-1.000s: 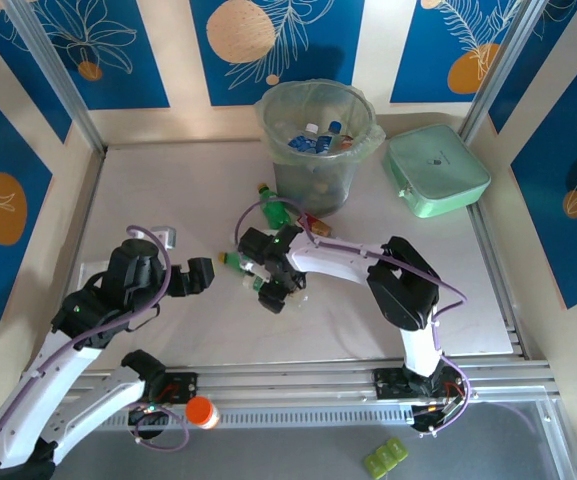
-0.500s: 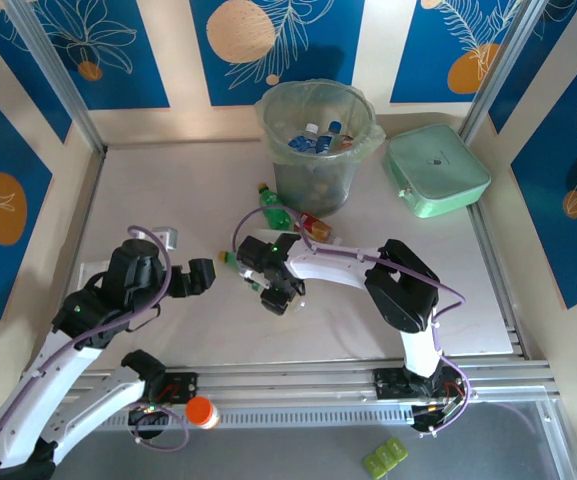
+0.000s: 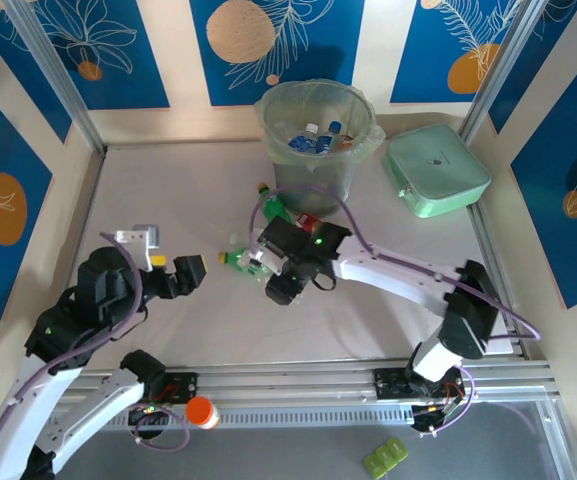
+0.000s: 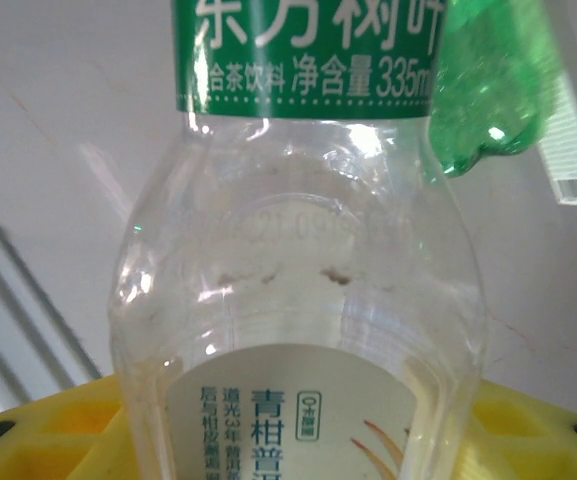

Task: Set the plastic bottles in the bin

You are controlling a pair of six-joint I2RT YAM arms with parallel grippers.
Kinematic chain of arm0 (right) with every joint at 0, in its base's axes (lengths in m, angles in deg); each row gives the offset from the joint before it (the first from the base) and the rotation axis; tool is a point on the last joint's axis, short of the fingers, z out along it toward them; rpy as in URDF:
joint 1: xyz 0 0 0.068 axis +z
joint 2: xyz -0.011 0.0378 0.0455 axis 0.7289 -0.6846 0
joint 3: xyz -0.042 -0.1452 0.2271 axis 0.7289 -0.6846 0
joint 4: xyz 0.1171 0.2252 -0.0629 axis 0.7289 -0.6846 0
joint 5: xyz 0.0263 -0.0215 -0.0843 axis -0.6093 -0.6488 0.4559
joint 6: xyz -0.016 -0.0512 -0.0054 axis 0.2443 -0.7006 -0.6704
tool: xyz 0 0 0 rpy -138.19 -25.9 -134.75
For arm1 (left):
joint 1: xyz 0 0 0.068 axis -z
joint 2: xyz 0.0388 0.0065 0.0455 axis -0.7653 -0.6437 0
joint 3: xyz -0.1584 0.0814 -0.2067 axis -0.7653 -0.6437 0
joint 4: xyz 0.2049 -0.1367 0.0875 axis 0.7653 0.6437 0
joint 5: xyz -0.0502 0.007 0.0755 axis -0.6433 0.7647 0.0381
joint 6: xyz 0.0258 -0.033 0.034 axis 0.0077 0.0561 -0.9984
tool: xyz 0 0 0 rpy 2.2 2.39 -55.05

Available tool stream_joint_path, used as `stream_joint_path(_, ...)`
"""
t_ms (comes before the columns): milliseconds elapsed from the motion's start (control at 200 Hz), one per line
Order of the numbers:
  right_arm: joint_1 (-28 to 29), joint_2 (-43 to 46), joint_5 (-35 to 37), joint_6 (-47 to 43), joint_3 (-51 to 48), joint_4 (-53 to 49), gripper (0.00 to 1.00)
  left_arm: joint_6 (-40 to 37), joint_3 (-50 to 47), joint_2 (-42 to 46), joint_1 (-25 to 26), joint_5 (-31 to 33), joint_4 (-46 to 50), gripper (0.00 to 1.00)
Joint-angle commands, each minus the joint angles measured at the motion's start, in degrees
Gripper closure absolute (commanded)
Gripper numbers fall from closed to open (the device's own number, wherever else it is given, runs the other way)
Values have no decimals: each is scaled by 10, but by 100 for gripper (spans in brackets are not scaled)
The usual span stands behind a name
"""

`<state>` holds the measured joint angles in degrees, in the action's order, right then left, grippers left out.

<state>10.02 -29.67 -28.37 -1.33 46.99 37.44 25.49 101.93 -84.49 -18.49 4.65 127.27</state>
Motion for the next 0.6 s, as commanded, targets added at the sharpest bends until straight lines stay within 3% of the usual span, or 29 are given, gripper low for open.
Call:
stream_joint_path(0,-27,54,-52,22,24,7,57,-27,34,-10,-7,-54,-42,1)
stream_joint_path(205,-124,140,-159,56,53,77,57,-50,99,-97,-7,-120,-47,1)
stream_joint_path(340,-210,162,-202,86,84,133,57,-68,137,-148,-7,-117,-27,1)
stream_joint_path(595,-364,72,-196,154,224,146,60,-65,145,-220,-7,-138,-29,1)
